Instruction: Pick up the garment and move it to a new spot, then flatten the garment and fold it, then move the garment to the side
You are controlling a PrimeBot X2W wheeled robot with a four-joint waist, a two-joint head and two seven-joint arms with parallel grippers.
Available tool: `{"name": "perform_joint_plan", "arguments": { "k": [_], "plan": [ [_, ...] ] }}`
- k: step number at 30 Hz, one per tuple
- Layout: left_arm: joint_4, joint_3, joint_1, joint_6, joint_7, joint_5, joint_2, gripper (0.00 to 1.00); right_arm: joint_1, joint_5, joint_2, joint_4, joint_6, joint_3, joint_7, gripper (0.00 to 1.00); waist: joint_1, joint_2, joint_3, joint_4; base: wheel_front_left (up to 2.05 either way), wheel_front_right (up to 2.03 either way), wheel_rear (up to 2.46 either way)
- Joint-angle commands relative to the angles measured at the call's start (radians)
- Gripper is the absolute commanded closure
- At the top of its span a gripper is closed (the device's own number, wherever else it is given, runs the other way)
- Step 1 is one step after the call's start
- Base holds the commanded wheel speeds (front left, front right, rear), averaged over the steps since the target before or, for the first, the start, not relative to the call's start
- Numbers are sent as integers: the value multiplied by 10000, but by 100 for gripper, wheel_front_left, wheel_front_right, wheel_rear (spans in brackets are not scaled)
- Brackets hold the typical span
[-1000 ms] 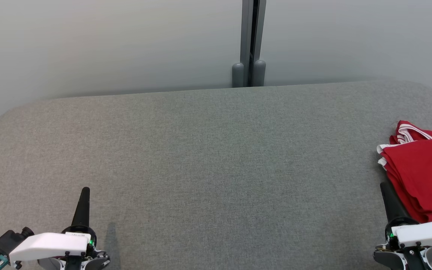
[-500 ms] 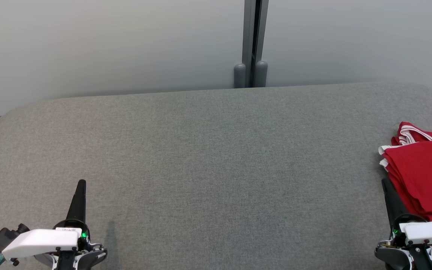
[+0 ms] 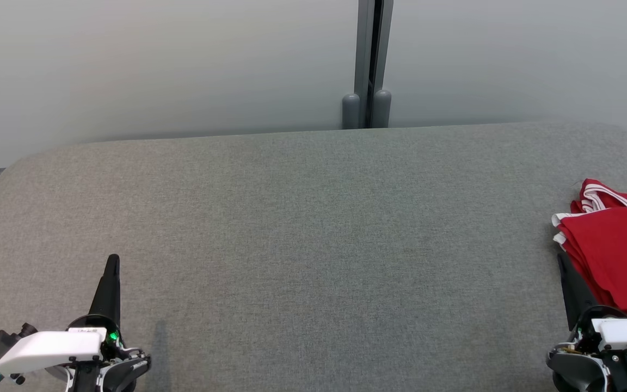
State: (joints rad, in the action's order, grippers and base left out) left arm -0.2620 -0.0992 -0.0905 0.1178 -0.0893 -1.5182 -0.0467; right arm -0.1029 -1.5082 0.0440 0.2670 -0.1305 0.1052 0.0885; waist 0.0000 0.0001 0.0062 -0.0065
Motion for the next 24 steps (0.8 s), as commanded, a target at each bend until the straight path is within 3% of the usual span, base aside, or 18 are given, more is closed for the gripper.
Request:
{"name": "perform_joint_plan", "arguments": {
  "k": [1, 14, 24],
  "plan": [
    [90, -71, -223, 58, -58, -212, -54, 100, -95, -217, 95, -122, -4, 38, 80, 100, 0, -1, -3, 6, 0, 0, 0],
    [199, -180, -271, 175, -271, -948, -59, 100, -94, -1080, 107, -256, -2, 103, 288, 100, 0, -1, -30, 62, 0, 0, 0],
    [190, -180, -245, 158, -283, -955, -58, 100, -93, -1060, 105, -258, -4, 102, 292, 100, 0, -1, -31, 65, 0, 0, 0]
  ]
}}
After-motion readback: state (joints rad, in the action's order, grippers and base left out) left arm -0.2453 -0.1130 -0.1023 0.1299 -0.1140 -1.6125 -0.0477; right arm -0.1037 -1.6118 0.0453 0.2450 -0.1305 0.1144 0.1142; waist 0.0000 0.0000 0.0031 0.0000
